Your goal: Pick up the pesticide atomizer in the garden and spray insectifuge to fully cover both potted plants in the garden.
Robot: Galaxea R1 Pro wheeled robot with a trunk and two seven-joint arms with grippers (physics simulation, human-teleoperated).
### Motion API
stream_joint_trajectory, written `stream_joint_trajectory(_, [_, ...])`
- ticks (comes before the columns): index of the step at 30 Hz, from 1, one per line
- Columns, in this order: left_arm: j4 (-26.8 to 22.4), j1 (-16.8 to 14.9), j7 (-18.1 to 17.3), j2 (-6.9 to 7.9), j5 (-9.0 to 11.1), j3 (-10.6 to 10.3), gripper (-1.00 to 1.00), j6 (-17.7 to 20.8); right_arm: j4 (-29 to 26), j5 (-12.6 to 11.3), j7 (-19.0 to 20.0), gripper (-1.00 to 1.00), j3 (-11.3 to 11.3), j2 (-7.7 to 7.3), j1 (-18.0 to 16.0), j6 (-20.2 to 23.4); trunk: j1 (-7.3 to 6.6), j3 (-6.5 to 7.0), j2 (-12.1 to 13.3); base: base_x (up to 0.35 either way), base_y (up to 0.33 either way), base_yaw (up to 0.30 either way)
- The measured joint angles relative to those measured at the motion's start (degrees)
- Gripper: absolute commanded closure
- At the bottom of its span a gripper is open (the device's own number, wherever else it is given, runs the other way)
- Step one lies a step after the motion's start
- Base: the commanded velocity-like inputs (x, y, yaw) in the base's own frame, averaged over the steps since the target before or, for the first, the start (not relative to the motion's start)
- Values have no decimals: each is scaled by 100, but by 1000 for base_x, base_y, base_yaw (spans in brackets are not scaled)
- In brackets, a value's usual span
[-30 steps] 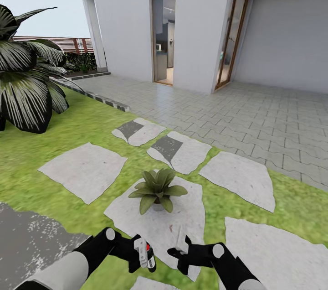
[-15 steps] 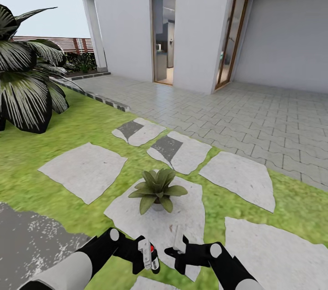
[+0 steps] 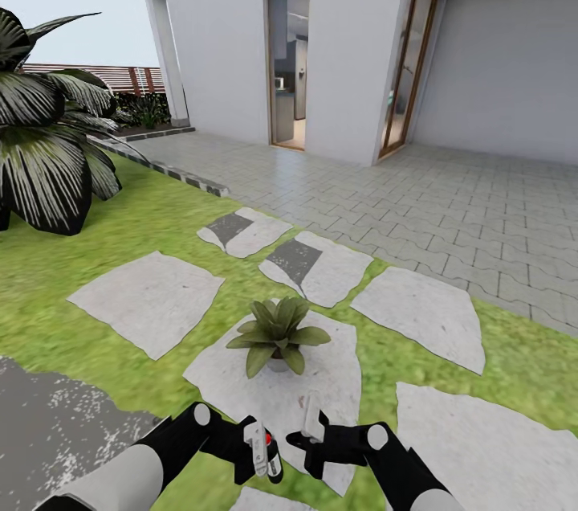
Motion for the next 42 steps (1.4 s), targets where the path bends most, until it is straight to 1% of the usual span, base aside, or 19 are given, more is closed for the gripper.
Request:
stream_joint_trajectory(4, [0,0,6,0,5,-1,100,-42,-8,0,-1,100,0,43,-1,0,0,0,0,0,0,0])
stream_joint_trajectory(10, [0,2,7,-24,10,-1,100,-64,-9,0,0,100,0,51,-1,0,0,0,0,0,0,0])
stream_joint_trajectory(18, [-2,7,7,-173,12,-1,100,-65,-6,0,-3,100,0,51,-1,0,0,0,0,0,0,0])
stream_joint_trajectory(33, [-2,1,7,-185,12,-2,100,-68,-1,0,-7,100,0,48,-1,0,0,0,0,0,0,0])
stream_joint_trajectory(37, [-5,0,7,-154,-20,-5,100,-60,0,0,-5,100,0,47,-1,0,0,0,0,0,0,0])
stream_joint_trajectory(39, [5,0,7,-100,-30,-5,100,-56,0,2,-1,100,0,47,-1,0,0,0,0,0,0,0])
stream_joint_trajectory(42, [13,-1,7,94,-39,-21,100,-48,5,1,0,100,0,45,-1,-1,0,0,0,0,0,0])
